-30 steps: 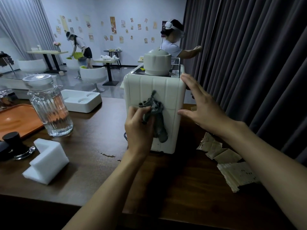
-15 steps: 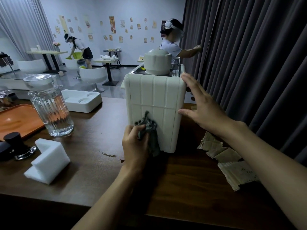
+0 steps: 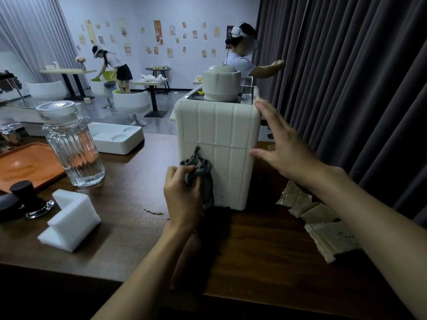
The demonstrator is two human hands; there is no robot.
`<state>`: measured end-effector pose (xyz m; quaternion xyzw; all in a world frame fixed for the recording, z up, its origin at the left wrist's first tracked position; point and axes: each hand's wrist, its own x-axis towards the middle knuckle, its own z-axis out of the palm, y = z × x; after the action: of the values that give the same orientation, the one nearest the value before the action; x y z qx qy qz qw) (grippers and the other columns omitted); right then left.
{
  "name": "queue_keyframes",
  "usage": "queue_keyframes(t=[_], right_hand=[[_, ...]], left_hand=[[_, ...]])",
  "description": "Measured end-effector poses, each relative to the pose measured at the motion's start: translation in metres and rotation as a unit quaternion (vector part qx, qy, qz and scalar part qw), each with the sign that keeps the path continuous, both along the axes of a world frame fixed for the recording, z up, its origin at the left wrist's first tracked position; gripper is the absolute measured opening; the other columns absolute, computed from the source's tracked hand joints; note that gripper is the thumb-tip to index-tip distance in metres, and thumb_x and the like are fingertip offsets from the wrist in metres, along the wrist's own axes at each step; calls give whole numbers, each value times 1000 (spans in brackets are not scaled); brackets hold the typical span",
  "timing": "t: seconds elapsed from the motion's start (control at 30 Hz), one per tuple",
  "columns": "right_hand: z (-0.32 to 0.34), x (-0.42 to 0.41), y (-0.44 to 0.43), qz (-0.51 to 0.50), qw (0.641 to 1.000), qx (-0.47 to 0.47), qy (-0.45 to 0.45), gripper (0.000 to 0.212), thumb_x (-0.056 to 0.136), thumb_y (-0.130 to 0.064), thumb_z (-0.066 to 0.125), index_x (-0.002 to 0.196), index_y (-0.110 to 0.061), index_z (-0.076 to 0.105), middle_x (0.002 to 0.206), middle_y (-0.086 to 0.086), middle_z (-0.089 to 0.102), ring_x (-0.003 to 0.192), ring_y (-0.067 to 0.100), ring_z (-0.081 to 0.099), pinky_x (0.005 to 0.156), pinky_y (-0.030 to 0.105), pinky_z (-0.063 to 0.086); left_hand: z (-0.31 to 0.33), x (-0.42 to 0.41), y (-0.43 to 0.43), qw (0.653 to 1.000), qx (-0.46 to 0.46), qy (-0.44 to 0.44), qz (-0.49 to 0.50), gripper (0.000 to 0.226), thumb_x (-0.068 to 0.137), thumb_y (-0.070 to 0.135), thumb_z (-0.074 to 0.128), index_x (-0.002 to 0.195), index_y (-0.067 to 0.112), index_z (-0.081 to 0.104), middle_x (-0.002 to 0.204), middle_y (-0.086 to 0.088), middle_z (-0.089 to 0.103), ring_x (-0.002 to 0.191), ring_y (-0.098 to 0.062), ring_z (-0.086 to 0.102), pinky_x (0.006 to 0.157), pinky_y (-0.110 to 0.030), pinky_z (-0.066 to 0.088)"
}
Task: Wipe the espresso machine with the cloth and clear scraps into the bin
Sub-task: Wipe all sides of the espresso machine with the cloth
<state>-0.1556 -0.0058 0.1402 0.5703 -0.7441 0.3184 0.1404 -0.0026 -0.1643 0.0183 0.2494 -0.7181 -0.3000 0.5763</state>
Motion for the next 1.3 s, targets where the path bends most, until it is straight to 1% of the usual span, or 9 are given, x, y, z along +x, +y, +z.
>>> queue_keyframes(t=[0.1,0.17,0.23,0.33,0.57,0.73,0.9,1.07,1.3], right_hand=[[1,1,0,-4,1000,-1,1,99,81,-16,75,155,-27,9,150,-27,-5,137,-1,5,108,13,6],[1,1,0,-5,1000,2,0,99,81,-16,75,155,-27,9,151,-27,-5,138,0,6,111,22,6],[0,1,0,-2,1000,0,2,100,81,-17,76,155,-27,9,151,-28,-4,137,-3,6,109,15,5],[-1,0,-1,0,1000,-1,-2,100,81,-16,76,155,-27,9,150,-29,-4,137,-5,5,102,3,5],[0,4,1,-4,1000,0,-4,99,82,-16,75,154,-28,8,150,-28,-5,136,-2,5,100,3,5],[1,4,1,-1,1000,-5,-6,99,82,-15,75,154,-27,9,150,-28,-4,137,-6,3,98,-4,2],[-1,3,0,-3,1000,-4,-4,100,82,-16,75,154,-29,8,151,-28,-4,138,-4,3,99,-1,3],[-1,3,1,-5,1000,-4,-5,99,82,-16,75,154,-28,8,151,-26,-4,138,-2,3,100,2,4],[-1,2,0,-6,1000,-4,-3,100,82,-16,75,155,-28,7,152,-27,-4,138,-3,3,101,2,4]], left_hand=[[-9,-1,8,1000,15,-20,-2,21,79,-6,73,97,5,71,92,-3,59,81,-5,55,76,-19,49],[-22,-1,19,998,27,-59,-22,20,79,-4,73,95,6,71,92,-1,58,85,-14,60,78,-26,51],[-21,-3,23,997,31,-58,-38,19,80,-4,73,95,6,71,92,0,57,85,-16,61,78,-26,51],[-2,-13,23,999,6,-22,-38,20,80,-3,73,98,7,71,96,-4,59,85,-6,55,78,-22,49],[-24,-15,34,997,17,-56,-41,21,78,-2,74,95,9,70,93,2,55,82,-7,56,76,-22,49],[-22,-16,39,998,25,-48,-43,23,78,-7,73,97,6,70,95,0,56,80,-1,53,79,-4,42],[-23,-18,49,994,83,-53,-52,23,77,-1,75,99,7,72,94,0,55,77,1,52,80,-10,45],[-27,-19,62,986,141,-28,-80,19,82,3,74,100,10,75,100,1,57,90,-1,56,81,-6,43],[-32,-25,69,967,242,-28,-72,25,81,0,73,91,23,71,94,5,57,83,2,59,77,-4,42]])
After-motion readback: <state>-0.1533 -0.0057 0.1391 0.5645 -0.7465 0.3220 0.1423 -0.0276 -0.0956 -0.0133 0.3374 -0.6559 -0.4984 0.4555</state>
